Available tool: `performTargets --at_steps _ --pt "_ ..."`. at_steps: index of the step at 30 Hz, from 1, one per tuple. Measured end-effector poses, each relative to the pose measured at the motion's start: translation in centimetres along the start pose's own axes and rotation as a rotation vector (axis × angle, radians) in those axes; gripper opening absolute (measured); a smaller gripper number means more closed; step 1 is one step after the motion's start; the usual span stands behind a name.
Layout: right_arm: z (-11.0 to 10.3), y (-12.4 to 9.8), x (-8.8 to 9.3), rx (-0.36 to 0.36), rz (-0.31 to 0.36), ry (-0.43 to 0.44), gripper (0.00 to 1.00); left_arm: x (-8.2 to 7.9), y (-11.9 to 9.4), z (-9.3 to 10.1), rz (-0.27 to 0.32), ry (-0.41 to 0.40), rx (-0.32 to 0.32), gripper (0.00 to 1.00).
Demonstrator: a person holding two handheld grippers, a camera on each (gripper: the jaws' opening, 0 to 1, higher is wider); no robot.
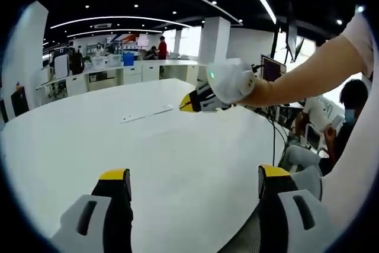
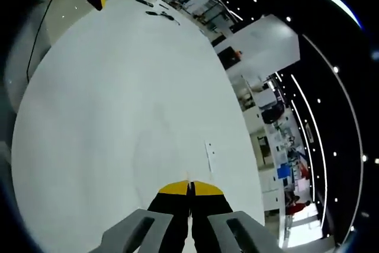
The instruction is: Arrange the food packaging bags into a neat stack by flattening each bag and aligning their edges.
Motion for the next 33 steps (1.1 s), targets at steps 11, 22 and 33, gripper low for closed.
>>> performTargets --at_steps 11,22,33 --pt "-2.9 0.4 -0.9 -0.042 0.031 -0.029 0.0 0.3 0.0 -0.1 -0.005 -0.004 -0.001 0.87" --pt "-5.3 0.9 -2.1 -0.087 0.065 -0.062 0.0 0.6 -0.1 -0.4 -0.012 -0.007 -0.006 0.86" --pt "-6.8 1.1 -2.3 -0.11 0.072 -0.066 0.0 0.6 0.1 0.0 -0.022 -0.005 -0.003 0.85"
Point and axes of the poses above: the point that each gripper's makers call its tool centre point, and the gripper's own axes: y roughly forward along the fingers, z roughly to its right, x roughly out of its underside, the point moved 3 cm from there along -y, roughly backward along the fingers, and after that the axes turned 11 degrees about -y, right-handed, at the moved point
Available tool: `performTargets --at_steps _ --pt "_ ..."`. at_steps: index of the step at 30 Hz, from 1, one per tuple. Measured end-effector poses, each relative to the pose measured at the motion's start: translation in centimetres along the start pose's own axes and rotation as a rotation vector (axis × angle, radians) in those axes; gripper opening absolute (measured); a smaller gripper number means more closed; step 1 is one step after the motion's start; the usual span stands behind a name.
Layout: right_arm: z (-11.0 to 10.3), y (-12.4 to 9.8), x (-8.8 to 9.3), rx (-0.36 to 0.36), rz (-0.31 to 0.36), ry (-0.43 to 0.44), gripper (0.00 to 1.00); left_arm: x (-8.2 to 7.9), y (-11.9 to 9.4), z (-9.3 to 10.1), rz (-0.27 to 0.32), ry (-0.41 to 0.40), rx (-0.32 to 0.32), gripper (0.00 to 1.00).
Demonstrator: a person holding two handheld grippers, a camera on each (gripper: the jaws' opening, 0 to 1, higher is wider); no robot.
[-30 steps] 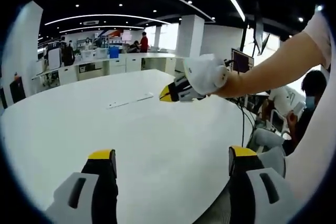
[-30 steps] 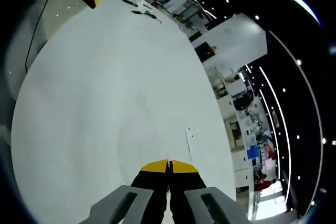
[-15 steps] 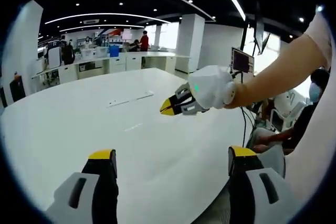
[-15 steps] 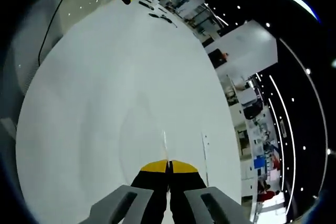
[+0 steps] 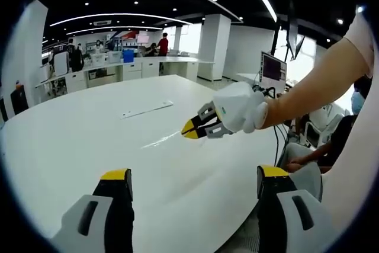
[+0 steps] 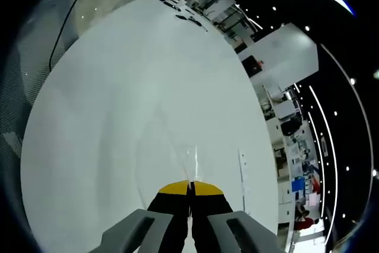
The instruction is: Arrange the food packaging bags into a neat stack by flattening each bag and aligning their edges.
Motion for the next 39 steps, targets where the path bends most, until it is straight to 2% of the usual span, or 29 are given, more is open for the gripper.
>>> performTargets --at_steps 17,39 --pt "-1.9 0.7 0.1 -0.041 -0.006 0.029 0.0 0.3 0.4 0.2 -0.021 -0.001 0.006 0.85" --pt "-3.9 1.1 0.0 -0.099 -0.015 0.047 0.02 0.5 0.3 -0.2 -0.018 -0.012 0.002 0.84"
Point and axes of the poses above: the point that each gripper's makers call its tool centre point, and the gripper's own axes: y roughly forward along the fingers, z roughly to its right, x roughly out of its underside, the point moved 3 cm from there along -y, roughly backward along the fingers, and after that the axes turned 11 degrees about -y, right-handed, at the moved point
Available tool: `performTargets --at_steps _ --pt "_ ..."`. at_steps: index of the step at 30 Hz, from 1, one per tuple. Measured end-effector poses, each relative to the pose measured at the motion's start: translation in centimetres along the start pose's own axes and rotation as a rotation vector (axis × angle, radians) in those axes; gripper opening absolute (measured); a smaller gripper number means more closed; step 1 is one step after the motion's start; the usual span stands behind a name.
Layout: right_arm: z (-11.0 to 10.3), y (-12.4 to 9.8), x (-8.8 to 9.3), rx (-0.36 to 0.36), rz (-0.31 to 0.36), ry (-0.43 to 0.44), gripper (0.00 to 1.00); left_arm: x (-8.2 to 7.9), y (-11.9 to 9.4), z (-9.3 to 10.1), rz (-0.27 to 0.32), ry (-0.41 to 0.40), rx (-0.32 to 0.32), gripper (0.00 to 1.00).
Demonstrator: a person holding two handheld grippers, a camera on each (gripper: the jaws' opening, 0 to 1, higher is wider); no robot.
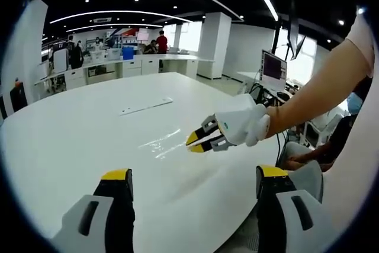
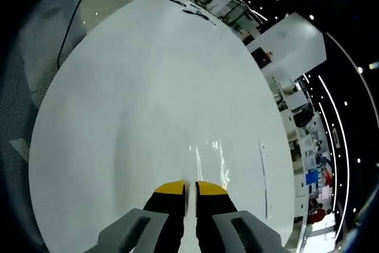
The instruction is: Arrange the food packaging bags into a neat stack by flattening each bag and aligning their edges.
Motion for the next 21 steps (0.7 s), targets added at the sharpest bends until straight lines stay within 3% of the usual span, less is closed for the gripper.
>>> performTargets --at_steps 21 --pt "-0.8 1.1 -0.1 -0.06 -0.013 0.028 0.05 0.3 0.0 -0.2 -0.002 -0.004 -0.003 0.84"
Point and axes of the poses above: the point that each gripper's makers call its tool centre point, and the gripper's own axes: y roughly forward along the fingers, z roughly to its right, x roughly out of its underside, the point moved 3 cm from there along -y, roughly backward along the fingers, and after that the axes turned 11 degrees about -y, right-handed, at the moved point
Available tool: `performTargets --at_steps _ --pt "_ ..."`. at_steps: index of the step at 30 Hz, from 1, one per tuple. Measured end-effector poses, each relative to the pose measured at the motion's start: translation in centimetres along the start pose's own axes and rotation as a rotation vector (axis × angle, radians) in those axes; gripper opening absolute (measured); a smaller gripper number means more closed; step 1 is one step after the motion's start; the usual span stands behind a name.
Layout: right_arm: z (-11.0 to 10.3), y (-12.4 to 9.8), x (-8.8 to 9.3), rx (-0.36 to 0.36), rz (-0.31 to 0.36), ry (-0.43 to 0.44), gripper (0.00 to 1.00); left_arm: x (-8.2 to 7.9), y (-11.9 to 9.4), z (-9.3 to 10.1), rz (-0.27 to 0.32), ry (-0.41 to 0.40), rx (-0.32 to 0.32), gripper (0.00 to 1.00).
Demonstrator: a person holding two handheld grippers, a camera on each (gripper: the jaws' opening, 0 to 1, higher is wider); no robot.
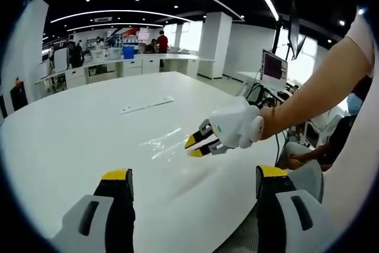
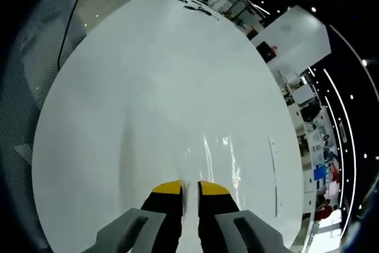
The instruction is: Arrange the food packaging bags into a neat stack by flattening each bag and aligning their edges.
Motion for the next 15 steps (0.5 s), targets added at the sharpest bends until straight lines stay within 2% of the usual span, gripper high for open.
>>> performTargets --at_steps 15 --pt "-0.98 0.26 0.05 -0.038 -0.005 0.016 0.08 -0.01 0.01 0.16 -0.005 0.004 -0.001 0.83"
Point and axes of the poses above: the point that each gripper's makers call its tool centre point, and the gripper's own axes: y roughly forward along the fingers, z roughly to its right, x roughly out of its underside, the point moved 3 cm from there along -y, roughly backward along the fingers, and after that the axes turned 11 degrees about -y, right-handed, at the moved point
